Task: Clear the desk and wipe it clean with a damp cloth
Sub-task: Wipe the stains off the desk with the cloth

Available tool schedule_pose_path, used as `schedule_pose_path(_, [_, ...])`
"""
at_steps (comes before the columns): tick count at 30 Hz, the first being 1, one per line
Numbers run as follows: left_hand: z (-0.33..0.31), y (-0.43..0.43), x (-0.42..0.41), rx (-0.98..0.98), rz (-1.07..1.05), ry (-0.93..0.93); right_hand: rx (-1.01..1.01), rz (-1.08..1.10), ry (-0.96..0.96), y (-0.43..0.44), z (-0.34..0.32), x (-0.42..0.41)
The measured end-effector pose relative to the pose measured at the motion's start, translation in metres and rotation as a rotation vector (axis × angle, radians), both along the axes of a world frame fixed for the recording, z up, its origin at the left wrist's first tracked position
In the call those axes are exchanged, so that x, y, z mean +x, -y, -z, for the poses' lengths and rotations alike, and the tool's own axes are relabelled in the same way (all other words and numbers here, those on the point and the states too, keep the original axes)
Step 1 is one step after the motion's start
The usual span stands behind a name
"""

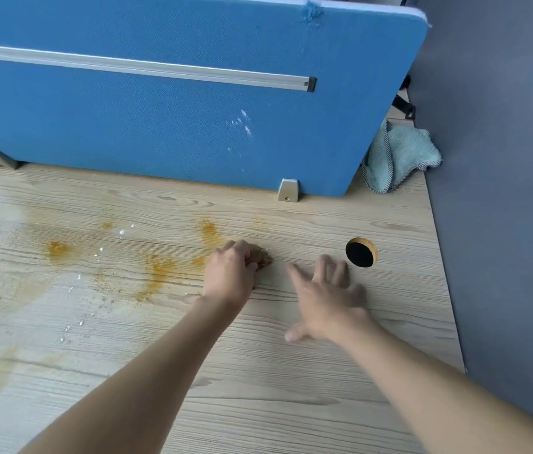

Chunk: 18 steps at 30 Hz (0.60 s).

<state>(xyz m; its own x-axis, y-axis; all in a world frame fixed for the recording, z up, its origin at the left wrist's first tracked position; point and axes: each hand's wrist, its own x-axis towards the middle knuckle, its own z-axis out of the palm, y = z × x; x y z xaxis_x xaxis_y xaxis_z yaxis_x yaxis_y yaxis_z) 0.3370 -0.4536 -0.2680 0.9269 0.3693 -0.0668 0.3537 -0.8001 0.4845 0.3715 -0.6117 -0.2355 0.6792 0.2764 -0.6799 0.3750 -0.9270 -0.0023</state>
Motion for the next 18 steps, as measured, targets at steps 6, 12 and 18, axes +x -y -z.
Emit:
schedule_pose_path(6, [0.002,-0.008,0.002,-0.047,0.010,0.028,0.029,0.041,0.013,-0.004,0.004,0.012])
schedule_pose_path(12, [-0.002,0.009,0.006,-0.046,0.072,-0.015,0.016,0.051,-0.039,-0.008,0.006,0.016])
schedule_pose_path(18, [0.004,-0.006,0.024,-0.034,-0.007,0.038,0.014,0.054,-0.038,-0.006,0.008,0.016])
